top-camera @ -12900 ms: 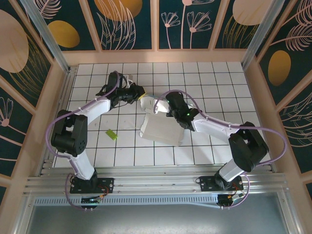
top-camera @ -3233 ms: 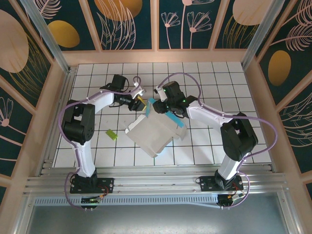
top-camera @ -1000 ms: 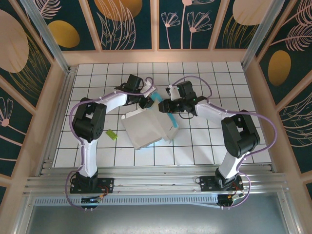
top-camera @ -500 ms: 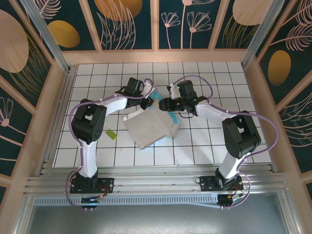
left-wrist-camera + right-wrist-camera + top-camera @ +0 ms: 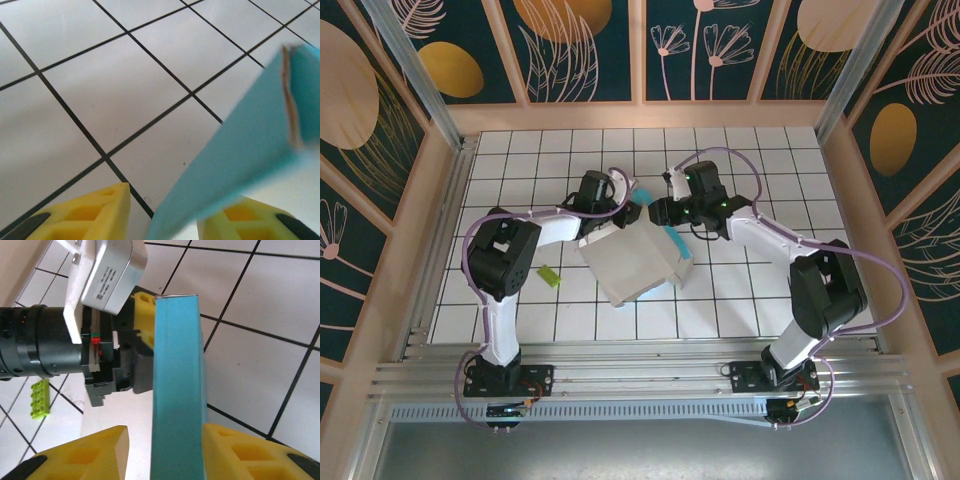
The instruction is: Fold the paper box
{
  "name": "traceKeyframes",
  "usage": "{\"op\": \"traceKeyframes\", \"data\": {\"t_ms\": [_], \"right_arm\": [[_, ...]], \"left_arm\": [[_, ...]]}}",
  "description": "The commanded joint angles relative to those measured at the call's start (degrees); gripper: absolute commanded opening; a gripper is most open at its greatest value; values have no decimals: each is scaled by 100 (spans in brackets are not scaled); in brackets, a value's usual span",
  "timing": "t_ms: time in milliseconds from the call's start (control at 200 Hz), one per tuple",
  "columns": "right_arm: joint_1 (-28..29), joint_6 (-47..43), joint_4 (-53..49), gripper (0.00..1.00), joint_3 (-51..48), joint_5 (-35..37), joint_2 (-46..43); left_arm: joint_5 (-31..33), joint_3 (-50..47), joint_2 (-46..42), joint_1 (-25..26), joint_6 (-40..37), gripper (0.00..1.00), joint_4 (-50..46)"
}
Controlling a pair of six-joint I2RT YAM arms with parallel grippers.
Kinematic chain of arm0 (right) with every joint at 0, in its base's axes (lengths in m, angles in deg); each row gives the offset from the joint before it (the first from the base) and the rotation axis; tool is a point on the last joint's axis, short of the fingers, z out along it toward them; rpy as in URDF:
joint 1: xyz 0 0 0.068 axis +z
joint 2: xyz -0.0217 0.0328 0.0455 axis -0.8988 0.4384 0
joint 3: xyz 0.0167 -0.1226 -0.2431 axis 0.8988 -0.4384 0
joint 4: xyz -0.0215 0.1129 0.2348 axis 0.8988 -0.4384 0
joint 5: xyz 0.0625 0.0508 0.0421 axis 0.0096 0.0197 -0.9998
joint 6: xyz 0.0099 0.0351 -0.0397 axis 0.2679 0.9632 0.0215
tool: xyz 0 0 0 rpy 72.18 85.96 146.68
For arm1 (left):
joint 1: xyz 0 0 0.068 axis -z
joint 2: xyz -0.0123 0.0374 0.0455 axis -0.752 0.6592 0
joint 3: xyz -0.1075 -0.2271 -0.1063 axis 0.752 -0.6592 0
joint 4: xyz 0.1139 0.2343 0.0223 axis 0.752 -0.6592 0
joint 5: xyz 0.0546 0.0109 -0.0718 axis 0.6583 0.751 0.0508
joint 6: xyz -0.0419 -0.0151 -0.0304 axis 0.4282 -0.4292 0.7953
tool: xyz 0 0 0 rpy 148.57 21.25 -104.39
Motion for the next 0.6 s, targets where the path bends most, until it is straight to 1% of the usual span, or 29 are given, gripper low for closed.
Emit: {"op": "traceKeyframes", "data": {"t_ms": [0,175,225,265,285,320,350,400,445,486,516,596], "right_arm": [[76,-423,-195,42,-116,390,-124],[81,-579,-312,42,-12,262,-50],[81,-619,-283,41,-5,250,-36],[223,-665,-272,41,5,242,-18],[248,-700,-284,41,19,256,2],[311,-749,-301,41,38,312,29],[366,-793,-321,41,66,366,60],[476,-889,-383,41,116,468,109],[566,-966,-418,41,157,562,153],[622,-1009,-436,41,177,581,196],[655,-1027,-439,41,193,576,216],[712,-1030,-447,41,239,538,287]], "left_arm": [[-110,-188,-498,18,165,44,406],[-187,-774,-1270,17,315,56,691],[-159,-968,-1527,17,380,56,772],[-122,-1014,-1723,18,476,56,793],[-63,-1158,-1878,12,563,56,787],[114,-1137,-2001,14,803,57,652],[369,-1078,-2066,9,1138,57,360],[857,-474,-2032,-12,1829,55,-458],[955,48,-1872,-51,2299,52,-1224],[850,489,-1717,-86,2598,51,-1768],[704,787,-1430,-112,2756,50,-2142],[11,1530,-867,-201,3014,49,-2813]]}}
